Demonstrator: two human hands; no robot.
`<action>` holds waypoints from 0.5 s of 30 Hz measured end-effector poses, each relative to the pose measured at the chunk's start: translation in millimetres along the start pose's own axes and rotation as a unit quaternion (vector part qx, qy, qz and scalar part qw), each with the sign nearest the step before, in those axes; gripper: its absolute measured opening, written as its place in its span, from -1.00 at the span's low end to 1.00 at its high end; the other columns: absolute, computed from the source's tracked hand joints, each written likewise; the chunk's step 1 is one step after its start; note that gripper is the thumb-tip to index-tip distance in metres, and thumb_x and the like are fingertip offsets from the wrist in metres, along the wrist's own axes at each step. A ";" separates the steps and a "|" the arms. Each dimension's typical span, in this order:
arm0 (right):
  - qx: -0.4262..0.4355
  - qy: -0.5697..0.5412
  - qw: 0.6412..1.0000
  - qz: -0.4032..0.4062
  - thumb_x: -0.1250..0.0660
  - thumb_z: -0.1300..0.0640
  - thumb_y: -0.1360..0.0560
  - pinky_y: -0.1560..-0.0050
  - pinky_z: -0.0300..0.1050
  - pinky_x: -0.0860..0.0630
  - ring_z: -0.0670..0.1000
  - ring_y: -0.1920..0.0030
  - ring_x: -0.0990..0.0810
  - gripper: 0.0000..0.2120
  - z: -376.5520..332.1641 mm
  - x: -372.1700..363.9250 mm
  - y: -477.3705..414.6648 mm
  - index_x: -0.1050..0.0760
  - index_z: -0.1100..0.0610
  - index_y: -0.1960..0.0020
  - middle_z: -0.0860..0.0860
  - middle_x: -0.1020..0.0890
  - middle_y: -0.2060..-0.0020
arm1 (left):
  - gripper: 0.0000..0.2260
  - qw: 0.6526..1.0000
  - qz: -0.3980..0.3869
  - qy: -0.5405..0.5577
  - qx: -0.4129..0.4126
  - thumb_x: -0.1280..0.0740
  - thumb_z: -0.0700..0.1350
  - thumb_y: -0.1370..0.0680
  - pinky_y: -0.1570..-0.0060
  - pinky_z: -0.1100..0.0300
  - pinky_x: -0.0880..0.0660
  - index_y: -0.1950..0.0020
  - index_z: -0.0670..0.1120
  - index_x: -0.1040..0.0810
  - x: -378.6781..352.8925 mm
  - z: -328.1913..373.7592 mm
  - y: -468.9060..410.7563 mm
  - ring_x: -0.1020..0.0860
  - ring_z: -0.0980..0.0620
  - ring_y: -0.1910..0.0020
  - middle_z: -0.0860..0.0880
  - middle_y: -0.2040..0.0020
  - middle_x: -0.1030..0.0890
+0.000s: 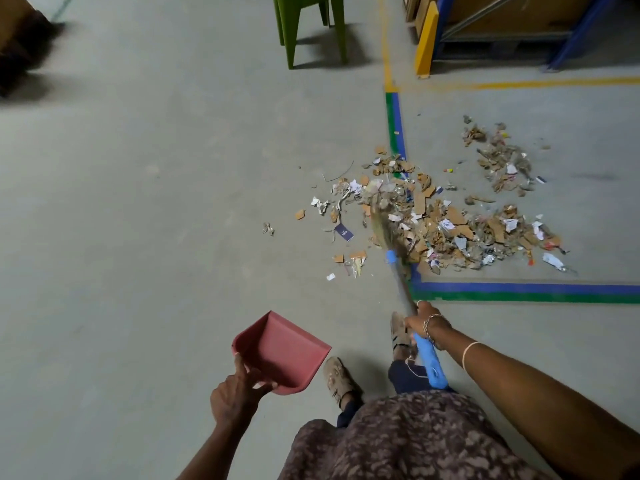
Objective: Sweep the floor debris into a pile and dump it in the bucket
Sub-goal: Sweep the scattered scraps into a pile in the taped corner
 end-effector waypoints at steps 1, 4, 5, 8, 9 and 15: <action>-0.004 0.034 0.999 -0.010 -0.28 0.03 -0.35 0.06 0.12 -0.65 0.23 0.14 -0.68 -0.70 5.5 6.9 2.0 -0.41 0.17 -0.02 0.21 -0.65 0.08 | -0.07 1.000 0.000 0.001 -0.003 -0.35 0.52 -0.30 0.25 0.12 -0.37 -0.48 0.05 -0.15 1.0 5.4 -3.0 -0.68 -0.09 0.03 0.02 0.05 -0.71; 0.010 0.144 0.989 -0.041 -0.20 0.01 -0.43 0.16 0.08 -0.66 0.23 0.11 -0.64 -0.60 16.8 19.7 6.6 -0.40 0.18 -0.20 0.19 -0.57 0.07 | 0.00 1.000 0.006 0.001 -0.007 -0.35 0.53 -0.28 0.29 0.13 -0.39 -0.54 0.03 -0.12 -0.2 20.3 -14.5 -0.68 -0.10 0.09 0.02 0.09 -0.71; 0.029 0.189 0.980 -0.052 -0.19 0.03 -0.51 0.21 0.03 -0.64 0.23 0.07 -0.63 -0.60 18.4 21.0 9.3 -0.36 0.15 -0.31 0.19 -0.57 0.01 | 0.02 1.000 0.006 -0.005 -0.007 -0.35 0.54 -0.28 0.30 0.13 -0.39 -0.55 0.03 -0.11 -0.9 26.0 -16.4 -0.68 -0.09 0.11 0.02 0.10 -0.71; 0.090 0.272 0.952 -0.107 -0.17 0.11 -0.61 0.01 -0.05 -0.52 0.24 -0.16 -0.58 -0.42 24.3 12.3 7.0 -0.09 0.01 -0.58 0.24 -0.50 -0.30 | 0.03 1.000 0.010 -0.016 -0.003 -0.34 0.55 -0.27 0.31 0.13 -0.38 -0.56 0.02 -0.11 1.1 46.8 -18.3 -0.68 -0.10 0.12 0.01 0.11 -0.71; 0.106 0.285 0.944 -0.129 -0.16 0.12 -0.62 -0.04 -0.07 -0.47 0.23 -0.21 -0.55 -0.39 26.6 7.2 3.0 -0.01 -0.04 -0.61 0.24 -0.45 -0.36 | 0.02 1.000 0.011 -0.024 -0.001 -0.34 0.55 -0.28 0.30 0.13 -0.37 -0.55 0.01 -0.12 3.0 53.3 -17.4 -0.68 -0.11 0.11 0.01 0.10 -0.71; 0.075 0.237 0.950 -0.187 -0.23 0.14 -0.59 0.46 -0.11 -0.52 0.12 0.32 -0.60 -0.41 12.7 0.4 -34.5 -0.13 -0.07 -0.56 0.22 -0.56 -0.10 | 0.04 0.997 0.003 -0.070 0.006 -0.31 0.56 -0.29 0.29 0.12 -0.39 -0.58 0.01 -0.09 13.0 88.5 -11.7 -0.67 -0.14 0.13 -0.04 0.10 -0.71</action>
Point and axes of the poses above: each hand's wrist, its own y-axis away from the middle knuckle, its own x-axis out of the back of the hand, z = x × y, the point moved 4 cm from there along -y, towards the middle knuckle
